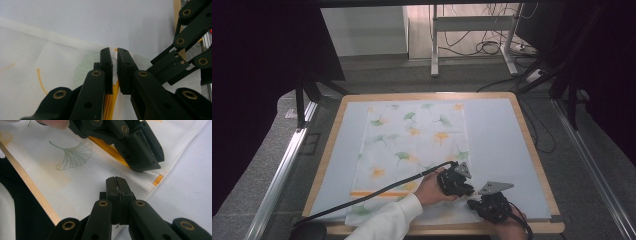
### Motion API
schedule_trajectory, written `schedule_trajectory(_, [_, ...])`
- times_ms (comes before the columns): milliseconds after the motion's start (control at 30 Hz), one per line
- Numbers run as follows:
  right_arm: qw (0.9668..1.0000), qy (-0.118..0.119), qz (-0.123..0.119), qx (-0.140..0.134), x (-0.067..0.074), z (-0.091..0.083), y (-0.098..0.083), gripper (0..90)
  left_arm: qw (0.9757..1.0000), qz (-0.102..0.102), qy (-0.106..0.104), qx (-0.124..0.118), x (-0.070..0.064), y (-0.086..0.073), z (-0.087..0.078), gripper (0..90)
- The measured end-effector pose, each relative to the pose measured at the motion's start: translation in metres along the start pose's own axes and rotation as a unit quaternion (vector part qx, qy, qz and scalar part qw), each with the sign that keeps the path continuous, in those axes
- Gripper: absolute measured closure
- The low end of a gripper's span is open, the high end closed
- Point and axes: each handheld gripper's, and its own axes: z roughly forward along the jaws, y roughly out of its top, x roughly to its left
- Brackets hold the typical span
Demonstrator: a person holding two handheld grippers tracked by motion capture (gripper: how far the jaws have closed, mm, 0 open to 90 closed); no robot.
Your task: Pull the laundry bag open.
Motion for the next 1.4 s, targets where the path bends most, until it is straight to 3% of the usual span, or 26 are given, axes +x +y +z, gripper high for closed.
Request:
schedule_trajectory(433, [1.0000, 0.002, 0.005, 0.000, -0.001, 0.000, 0.000, 89.6, 1.0000, -0.005, 0.005, 0.000, -0.001, 0.000, 0.000, 84.5])
schedule_trajectory(900, [0.9998, 0.016, 0.013, -0.002, -0.005, 0.000, -0.001, 89.8, 0.9998, 0.007, 0.014, 0.012, -0.002, -0.002, -0.005, 84.6])
schedule_trajectory(1000, [0.9996, 0.017, 0.023, 0.000, -0.008, -0.001, 0.000, 89.7, 0.9998, 0.008, 0.014, 0.011, -0.002, -0.002, -0.004, 84.6])
schedule_trajectory(1167, [0.9980, -0.005, 0.062, -0.011, -0.018, -0.003, 0.003, 89.7, 0.9999, 0.004, 0.009, 0.008, -0.001, -0.003, -0.003, 84.5])
schedule_trajectory(1300, [0.9975, -0.003, 0.070, -0.008, -0.019, 0.001, 0.004, 89.7, 0.9998, 0.007, 0.016, 0.005, -0.003, -0.004, -0.004, 84.6])
schedule_trajectory(1400, [0.9954, 0.010, 0.094, -0.009, -0.023, 0.001, 0.003, 89.9, 0.9998, 0.010, 0.020, 0.005, -0.003, -0.006, -0.005, 84.6])
